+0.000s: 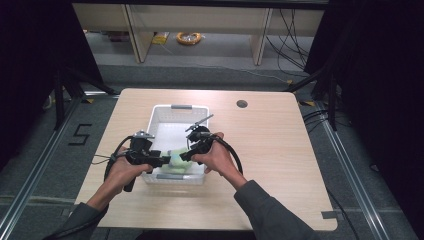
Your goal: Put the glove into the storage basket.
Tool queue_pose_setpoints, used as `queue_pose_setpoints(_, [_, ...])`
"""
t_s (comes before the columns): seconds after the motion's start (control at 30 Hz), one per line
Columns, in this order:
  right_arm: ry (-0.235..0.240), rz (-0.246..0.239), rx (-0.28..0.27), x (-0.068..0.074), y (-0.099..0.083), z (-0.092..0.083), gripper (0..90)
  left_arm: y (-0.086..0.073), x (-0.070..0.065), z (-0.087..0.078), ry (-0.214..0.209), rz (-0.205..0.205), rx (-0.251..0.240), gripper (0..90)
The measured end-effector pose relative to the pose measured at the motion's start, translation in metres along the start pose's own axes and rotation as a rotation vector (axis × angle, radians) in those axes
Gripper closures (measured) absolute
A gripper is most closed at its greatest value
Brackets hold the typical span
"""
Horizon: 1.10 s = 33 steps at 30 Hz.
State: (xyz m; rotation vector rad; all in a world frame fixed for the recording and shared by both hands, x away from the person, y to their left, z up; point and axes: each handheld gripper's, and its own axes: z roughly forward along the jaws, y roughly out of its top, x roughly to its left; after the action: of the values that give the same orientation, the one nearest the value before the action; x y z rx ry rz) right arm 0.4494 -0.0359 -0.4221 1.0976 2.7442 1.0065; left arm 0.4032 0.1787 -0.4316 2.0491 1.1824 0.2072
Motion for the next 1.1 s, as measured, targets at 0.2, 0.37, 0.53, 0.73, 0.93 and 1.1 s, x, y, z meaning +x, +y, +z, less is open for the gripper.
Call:
queue_pose_setpoints(0.2, [0.018, -0.033, -0.047, -0.002, -0.006, -0.016, 41.8, 0.0, -0.015, -0.007, -0.038, 0.021, 0.0, 42.5])
queue_pose_setpoints(0.37, [0.028, -0.033, -0.076, 0.0, -0.016, -0.028, 38.0, -0.003, -0.029, -0.013, -0.073, 0.049, -0.016, 38.8])
queue_pose_setpoints(0.53, [0.039, -0.019, -0.102, 0.0, -0.03, -0.042, 35.5, -0.008, -0.044, -0.014, -0.098, 0.068, -0.032, 35.6])
queue_pose_setpoints(0.73, [0.062, -0.011, -0.141, -0.005, -0.044, -0.062, 34.2, -0.014, -0.057, -0.017, -0.131, 0.088, -0.038, 33.6])
queue_pose_setpoints(0.93, [0.073, -0.01, -0.18, -0.01, -0.055, -0.076, 33.3, -0.018, -0.068, -0.018, -0.157, 0.094, -0.067, 32.6])
queue_pose_setpoints(1.1, [0.071, -0.009, -0.212, -0.015, -0.069, -0.085, 32.3, -0.023, -0.078, -0.016, -0.17, 0.12, -0.072, 30.3])
